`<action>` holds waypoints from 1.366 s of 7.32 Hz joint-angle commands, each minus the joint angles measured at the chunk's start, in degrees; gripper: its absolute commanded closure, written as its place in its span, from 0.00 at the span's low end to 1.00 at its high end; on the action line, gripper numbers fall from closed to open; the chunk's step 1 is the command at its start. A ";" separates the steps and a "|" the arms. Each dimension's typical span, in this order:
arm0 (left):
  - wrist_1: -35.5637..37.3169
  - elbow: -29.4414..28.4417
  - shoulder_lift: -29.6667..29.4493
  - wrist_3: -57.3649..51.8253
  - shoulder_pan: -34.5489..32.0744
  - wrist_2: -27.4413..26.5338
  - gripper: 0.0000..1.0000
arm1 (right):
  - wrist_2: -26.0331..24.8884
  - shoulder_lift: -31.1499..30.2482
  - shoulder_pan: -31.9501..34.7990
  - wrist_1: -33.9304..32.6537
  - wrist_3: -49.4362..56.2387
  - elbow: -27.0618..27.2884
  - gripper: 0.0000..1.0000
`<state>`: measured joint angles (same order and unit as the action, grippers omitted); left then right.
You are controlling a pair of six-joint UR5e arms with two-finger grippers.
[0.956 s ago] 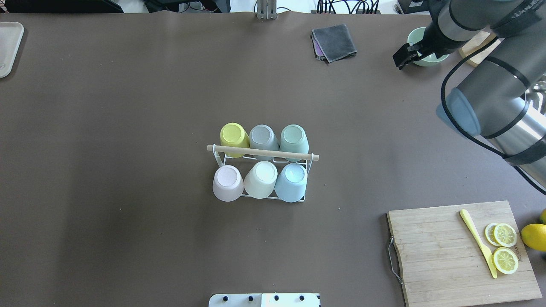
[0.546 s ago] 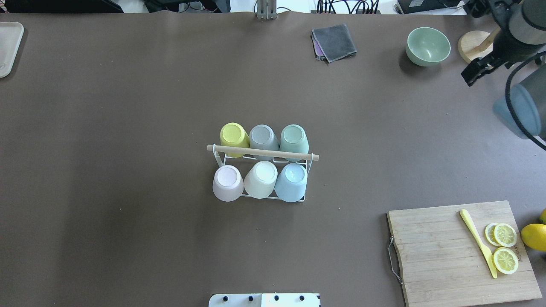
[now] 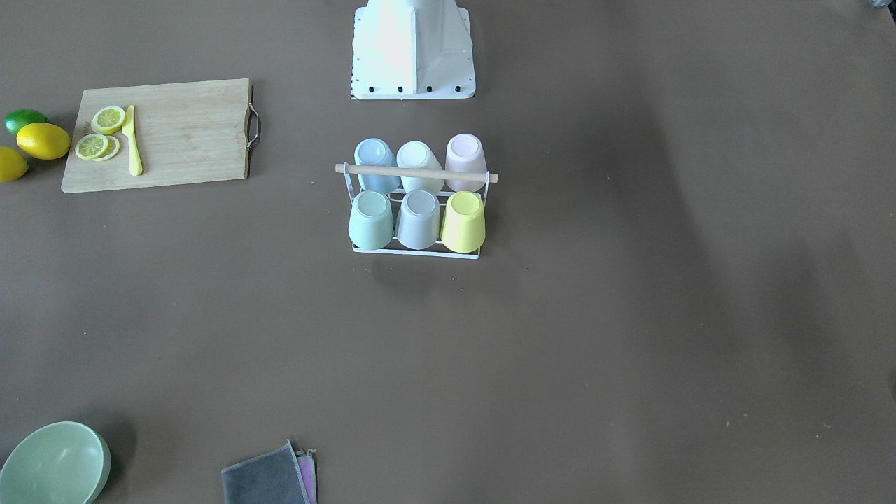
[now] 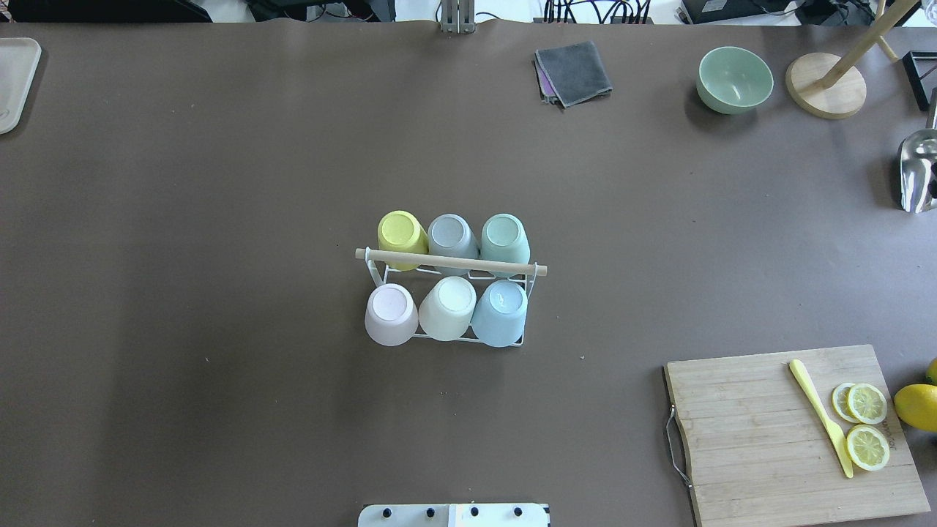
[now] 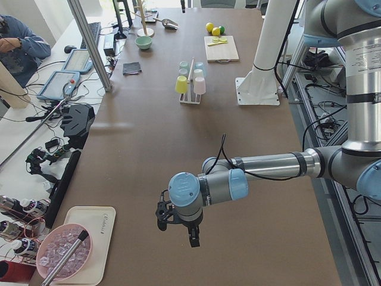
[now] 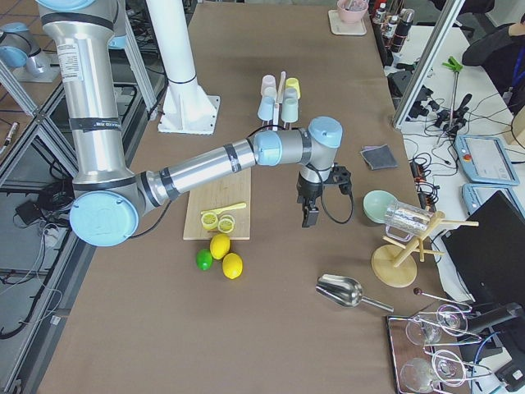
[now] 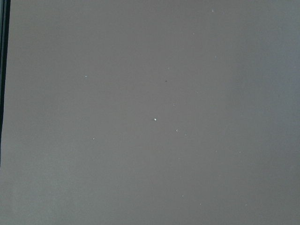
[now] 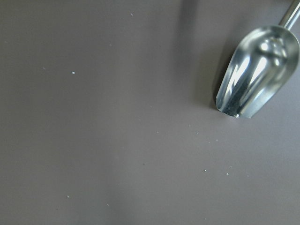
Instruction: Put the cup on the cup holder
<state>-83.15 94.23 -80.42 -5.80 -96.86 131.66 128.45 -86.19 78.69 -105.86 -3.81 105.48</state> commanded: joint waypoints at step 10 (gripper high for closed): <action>0.00 -0.10 0.00 0.00 0.00 0.00 0.01 | 9.28 -5.39 12.72 0.21 12.95 -10.21 0.00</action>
